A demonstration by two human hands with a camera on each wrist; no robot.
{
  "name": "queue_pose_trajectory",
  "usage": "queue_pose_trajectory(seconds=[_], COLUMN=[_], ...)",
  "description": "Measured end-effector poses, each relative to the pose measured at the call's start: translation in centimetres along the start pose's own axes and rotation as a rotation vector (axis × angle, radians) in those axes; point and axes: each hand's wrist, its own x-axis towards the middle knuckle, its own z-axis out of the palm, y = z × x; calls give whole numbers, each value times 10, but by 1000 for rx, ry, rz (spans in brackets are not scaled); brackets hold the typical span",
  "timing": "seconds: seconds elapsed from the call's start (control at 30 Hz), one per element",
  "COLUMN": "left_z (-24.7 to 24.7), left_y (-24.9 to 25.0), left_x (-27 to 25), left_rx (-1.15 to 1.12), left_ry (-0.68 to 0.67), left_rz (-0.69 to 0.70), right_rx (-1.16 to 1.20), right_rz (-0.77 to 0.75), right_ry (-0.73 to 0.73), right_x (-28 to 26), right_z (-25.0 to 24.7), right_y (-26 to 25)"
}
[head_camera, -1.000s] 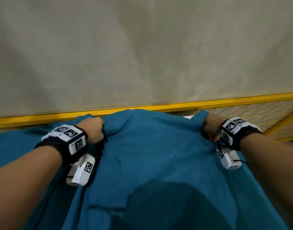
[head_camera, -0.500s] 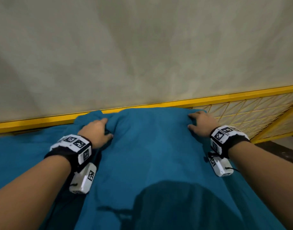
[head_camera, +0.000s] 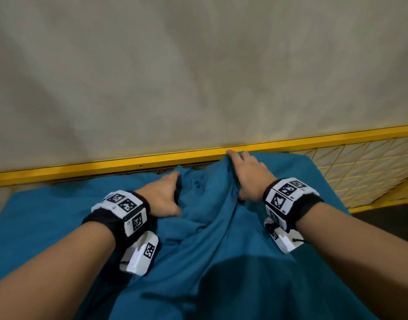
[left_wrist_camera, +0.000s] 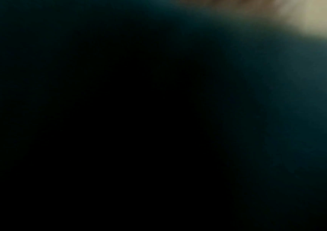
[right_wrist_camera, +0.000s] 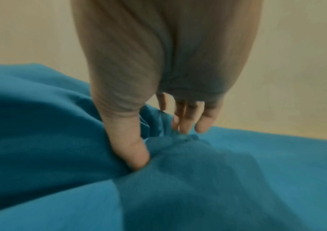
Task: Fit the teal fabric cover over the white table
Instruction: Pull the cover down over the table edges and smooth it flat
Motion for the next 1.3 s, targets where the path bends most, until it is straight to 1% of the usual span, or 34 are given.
queue_pose_trajectory(seconds=[0.03, 0.07, 0.13, 0.17, 0.2, 0.27, 0.33, 0.37, 0.43, 0.47, 0.5, 0.53, 0.57, 0.6, 0.63, 0.67, 0.7, 0.73, 0.77, 0.8, 0.83, 0.87, 0.9, 0.93, 0.97, 1.0, 1.03, 1.07, 1.1, 1.13, 1.17, 1.2, 1.23, 1.3], left_z=[1, 3, 6, 8, 11, 7, -3, -9, -21, -27, -35, -45, -57, -68, -77, -81, -81, -78, -72, -63, -53, -43, -34, -25, -19, -14, -10, -7, -3, 0, 3, 7, 9, 3], left_y=[8, 15, 29, 33, 33, 26, 13, 8, 2, -2, -4, -8, -15, -22, -29, -36, -41, -43, -43, -44, -44, -45, -47, -50, -55, -60, -62, -57, -49, -36, -23, -16, -17, -40], left_x=[-4, -4, -9, -11, -11, -11, -13, -17, -19, -17, -15, -13, -11, -9, -8, -9, -12, -16, -16, -15, -12, -7, -4, -1, 0, 1, 3, 5, 10, 13, 15, 18, 20, 20], left_rx=[126, 269, 490, 517, 472, 233, -12, -59, -43, -28, -16, -36, -95, -177, -247, -290, -254, -158, -40, 78, 182, 251, 283, 298, 310, 329, 361, 377, 374, 348, 299, 250, 236, 273], left_ry=[-19, -12, 15, 18, 18, 13, -20, -79, -203, -176, -44, 185, 463, 709, 852, 852, 784, 740, 734, 749, 740, 675, 551, 405, 303, 272, 297, 366, 440, 456, 409, 321, 240, 229], left_rz=[55, 103, 187, 214, 252, 258, 172, 125, 66, 53, 33, -13, -86, -132, -130, -99, -54, -24, -9, 9, 36, 61, 50, -19, -128, -236, -301, -290, -199, -72, 39, 87, 58, -72], right_rx=[-83, -122, -125, -120, -120, -139, -149, -160, -168, -151, -120, -82, -37, 7, 44, 82, 117, 139, 147, 148, 124, 64, -17, -106, -192, -260, -281, -239, -155, -64, -2, 20, -6, -111], right_rz=[-61, -119, -196, -217, -232, -256, -242, -234, -209, -189, -152, -92, -3, 116, 246, 330, 341, 279, 198, 145, 139, 174, 230, 285, 339, 378, 373, 307, 201, 98, 41, 30, 49, 152], right_ry=[24, -12, -189, -265, -308, -320, -208, -107, 96, 174, 244, 323, 424, 540, 628, 663, 642, 568, 436, 255, 71, -54, -105, -101, -78, -50, -19, 5, 10, -16, -75, -146, -186, -170], right_x=[3, 5, 9, 10, 9, 8, 5, 4, 3, 2, 3, 4, 7, 12, 14, 15, 14, 15, 16, 15, 13, 12, 11, 12, 14, 19, 25, 33, 39, 44, 46, 47, 47, 46], right_z=[-2, -3, -1, 1, 2, 0, -10, -14, -17, -15, -11, -7, -7, -8, -11, -13, -15, -14, -10, -3, 4, 11, 13, 12, 7, 1, -2, -2, 1, 7, 15, 23, 29, 28], right_y=[-8, -18, -35, -40, -44, -42, -36, -33, -26, -24, -21, -17, -10, 0, 11, 19, 26, 31, 33, 34, 35, 37, 40, 38, 34, 26, 15, 0, -17, -35, -50, -57, -57, -35])
